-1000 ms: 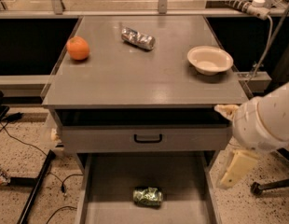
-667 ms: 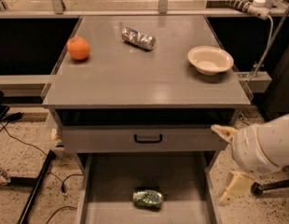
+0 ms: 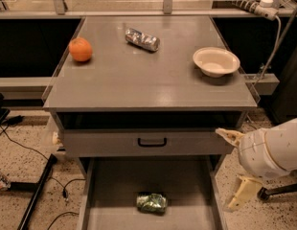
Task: Pick green can from middle drawer and place on counter
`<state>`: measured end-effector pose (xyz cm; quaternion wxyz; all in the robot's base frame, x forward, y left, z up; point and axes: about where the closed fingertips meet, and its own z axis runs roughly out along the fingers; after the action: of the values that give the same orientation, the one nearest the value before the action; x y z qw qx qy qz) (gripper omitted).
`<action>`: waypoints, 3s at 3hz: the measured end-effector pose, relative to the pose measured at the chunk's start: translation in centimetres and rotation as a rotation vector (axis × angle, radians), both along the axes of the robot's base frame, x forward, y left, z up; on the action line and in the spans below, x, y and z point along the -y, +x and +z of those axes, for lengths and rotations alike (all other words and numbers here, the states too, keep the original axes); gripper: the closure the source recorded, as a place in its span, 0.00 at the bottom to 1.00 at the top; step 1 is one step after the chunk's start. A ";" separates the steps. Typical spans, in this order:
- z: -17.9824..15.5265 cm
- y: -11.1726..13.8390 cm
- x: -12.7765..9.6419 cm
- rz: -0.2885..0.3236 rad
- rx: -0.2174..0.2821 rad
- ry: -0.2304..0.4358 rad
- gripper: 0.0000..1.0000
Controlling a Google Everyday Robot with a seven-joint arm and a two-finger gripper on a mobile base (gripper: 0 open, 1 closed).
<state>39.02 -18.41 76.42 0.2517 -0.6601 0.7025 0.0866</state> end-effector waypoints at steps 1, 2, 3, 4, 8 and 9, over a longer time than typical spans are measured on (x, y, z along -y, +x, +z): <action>-1.8 0.0 -0.4 -0.005 -0.040 0.030 0.00; -7.5 -0.8 -2.0 0.021 -0.071 0.065 0.00; -14.8 -1.4 -4.0 0.052 -0.065 0.114 0.00; -20.3 -1.0 -5.4 0.077 -0.010 0.162 0.00; -36.9 2.2 -10.9 0.079 -0.090 0.272 0.00; -37.9 2.5 -12.8 0.068 -0.115 0.304 0.00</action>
Offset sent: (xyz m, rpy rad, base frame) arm -0.0080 0.0420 -0.1696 0.1028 0.0630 0.0195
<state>41.50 -5.60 38.52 0.3047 -0.6319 0.6717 0.2379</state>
